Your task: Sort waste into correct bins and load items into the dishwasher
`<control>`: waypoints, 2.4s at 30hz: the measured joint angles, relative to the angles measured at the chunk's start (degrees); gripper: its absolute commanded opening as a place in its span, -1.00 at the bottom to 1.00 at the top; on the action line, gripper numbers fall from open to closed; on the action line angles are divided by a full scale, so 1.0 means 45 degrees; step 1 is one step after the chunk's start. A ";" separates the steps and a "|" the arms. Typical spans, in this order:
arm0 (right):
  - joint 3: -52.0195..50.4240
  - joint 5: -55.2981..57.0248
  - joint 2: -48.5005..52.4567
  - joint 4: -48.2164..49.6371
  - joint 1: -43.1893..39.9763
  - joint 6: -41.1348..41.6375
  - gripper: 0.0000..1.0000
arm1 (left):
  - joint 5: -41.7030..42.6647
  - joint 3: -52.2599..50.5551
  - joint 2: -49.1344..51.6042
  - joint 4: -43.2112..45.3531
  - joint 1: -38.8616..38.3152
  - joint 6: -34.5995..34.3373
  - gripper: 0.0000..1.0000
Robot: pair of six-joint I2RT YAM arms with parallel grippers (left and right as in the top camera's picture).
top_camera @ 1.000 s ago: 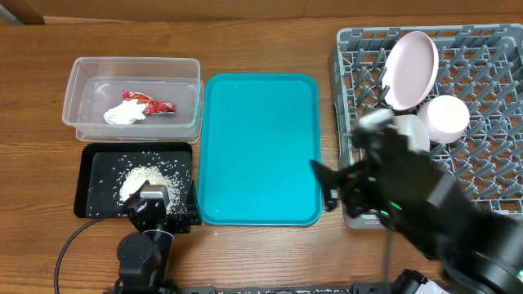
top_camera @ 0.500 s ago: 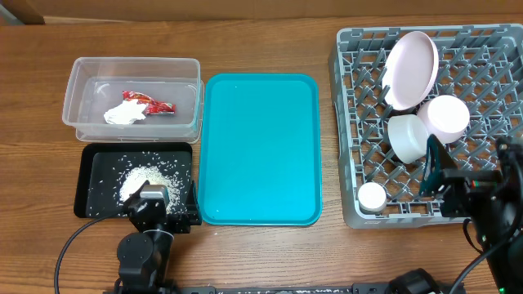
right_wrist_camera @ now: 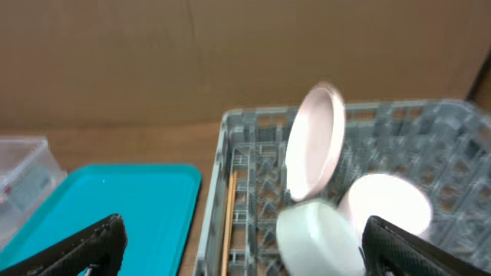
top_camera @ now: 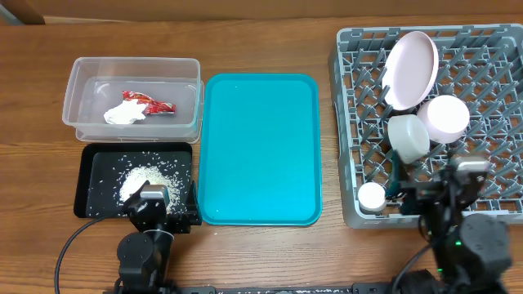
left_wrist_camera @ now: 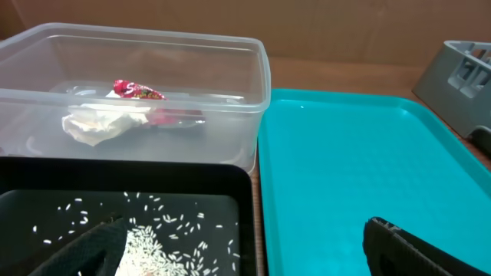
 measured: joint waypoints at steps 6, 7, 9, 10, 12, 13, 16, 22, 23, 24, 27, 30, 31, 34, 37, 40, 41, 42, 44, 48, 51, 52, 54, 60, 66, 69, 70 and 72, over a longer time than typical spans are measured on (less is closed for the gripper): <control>-0.3415 -0.0525 -0.2074 0.1423 -0.0189 -0.0010 1.00 | 0.0000 -0.0005 0.0000 0.0000 0.0000 0.0000 1.00; -0.3842 -0.0559 -0.2322 0.1700 -0.0194 -0.0010 1.00 | 0.0000 -0.0005 0.0000 0.0005 0.0000 0.0000 1.00; -0.4619 -0.0627 -0.2812 0.2181 -0.0223 -0.0005 1.00 | 0.0000 -0.0005 0.0000 0.0005 0.0000 0.0000 1.00; -0.4969 -0.0665 -0.3041 0.2433 -0.0291 -0.0015 1.00 | 0.0000 -0.0005 0.0000 0.0005 0.0000 0.0000 1.00; -0.5615 -0.0675 -0.3551 0.3036 -0.0588 -0.0015 1.00 | 0.0000 -0.0005 0.0000 0.0005 0.0000 0.0000 1.00; -0.5926 -0.0680 -0.3823 0.3347 -0.0816 -0.0010 1.00 | 0.0000 -0.0005 0.0000 0.0005 0.0000 0.0000 1.00; -0.6543 -0.0680 -0.4114 0.4104 -0.1379 -0.0019 1.00 | 0.0000 -0.0005 0.0000 0.0005 0.0000 0.0000 1.00; -0.7684 -0.0690 -0.4124 0.6018 -0.2016 -0.0015 1.00 | 0.0000 -0.0005 0.0000 0.0000 0.0000 0.0000 1.00; -0.7694 -0.0719 -0.4124 0.6023 -0.2021 -0.0015 1.00 | 0.0000 -0.0005 0.0000 0.0000 0.0000 0.0000 1.00; -0.7694 -0.0733 -0.4124 0.6086 -0.2021 -0.0015 1.00 | 0.0000 -0.0005 0.0000 0.0000 0.0000 0.0000 1.00; -0.7694 -0.0753 -0.4124 0.6130 -0.2021 -0.0019 1.00 | 0.0000 -0.0005 0.0000 0.0000 0.0000 0.0000 1.00; -0.7694 -0.0758 -0.4124 0.6115 -0.2016 -0.0015 1.00 | 0.0000 -0.0005 0.0000 0.0000 0.0000 0.0000 1.00; -0.7694 -0.0758 -0.4124 0.6120 -0.2021 -0.0015 1.00 | 0.0000 -0.0005 0.0000 0.0005 0.0000 0.0000 1.00; -0.7694 -0.0763 -0.4124 0.6125 -0.2021 -0.0015 1.00 | 0.0000 -0.0005 0.0000 0.0000 0.0000 0.0000 1.00; -0.7694 -0.0758 -0.4124 0.6125 -0.2021 -0.0010 1.00 | 0.0000 -0.0005 0.0000 0.0005 0.0000 0.0000 1.00; -0.7694 -0.0763 -0.4124 0.6125 -0.2021 -0.0019 1.00 | 0.0000 -0.0005 0.0000 0.0000 0.0000 0.0000 1.00; -0.7694 -0.0763 -0.4124 0.6115 -0.2021 -0.0019 1.00 | 0.0000 -0.0005 0.0000 0.0000 0.0000 0.0000 1.00; -0.7694 -0.0763 -0.4124 0.6120 -0.2016 -0.0015 1.00 | 0.0000 -0.0005 0.0000 0.0000 0.0000 0.0000 1.00; -0.7694 -0.0767 -0.4124 0.6125 -0.2021 -0.0015 1.00 | 0.0000 -0.0005 0.0000 0.0000 0.0000 0.0000 1.00; -0.7694 -0.0763 -0.4124 0.6120 -0.2021 -0.0019 1.00 | 0.0000 -0.0005 0.0000 0.0000 0.0000 0.0000 1.00; -0.7694 -0.0763 -0.4124 0.6120 -0.2021 -0.0015 1.00 | 0.0000 -0.0005 0.0000 0.0000 0.0000 0.0000 1.00; -0.7694 -0.0763 -0.4124 0.6125 -0.2016 -0.0015 1.00 | 0.0000 -0.0005 0.0000 0.0005 0.0000 0.0000 1.00; -0.7694 -0.0763 -0.4124 0.6125 -0.2021 -0.0015 1.00 | 0.0000 -0.0005 0.0000 0.0000 0.0000 0.0000 1.00; -0.7694 -0.0763 -0.4124 0.6115 -0.2021 -0.0019 1.00 | 0.0000 -0.0005 0.0000 0.0000 0.0000 0.0000 1.00; -0.7694 -0.0763 -0.4124 0.6115 -0.2021 -0.0024 1.00 | 0.0000 -0.0005 0.0000 0.0000 0.0000 0.0000 1.00; -0.7694 -0.0763 -0.4124 0.6125 -0.2021 -0.0019 1.00 | 0.0000 -0.0005 0.0000 0.0005 0.0000 0.0000 1.00; -0.7694 -0.0763 -0.4124 0.6120 -0.2021 -0.0019 1.00 | 0.0000 -0.0005 0.0000 0.0005 0.0000 0.0000 1.00; -0.7694 -0.0767 -0.4124 0.6120 -0.2021 -0.0019 1.00 | 0.0000 -0.0005 0.0000 0.0005 0.0000 0.0000 1.00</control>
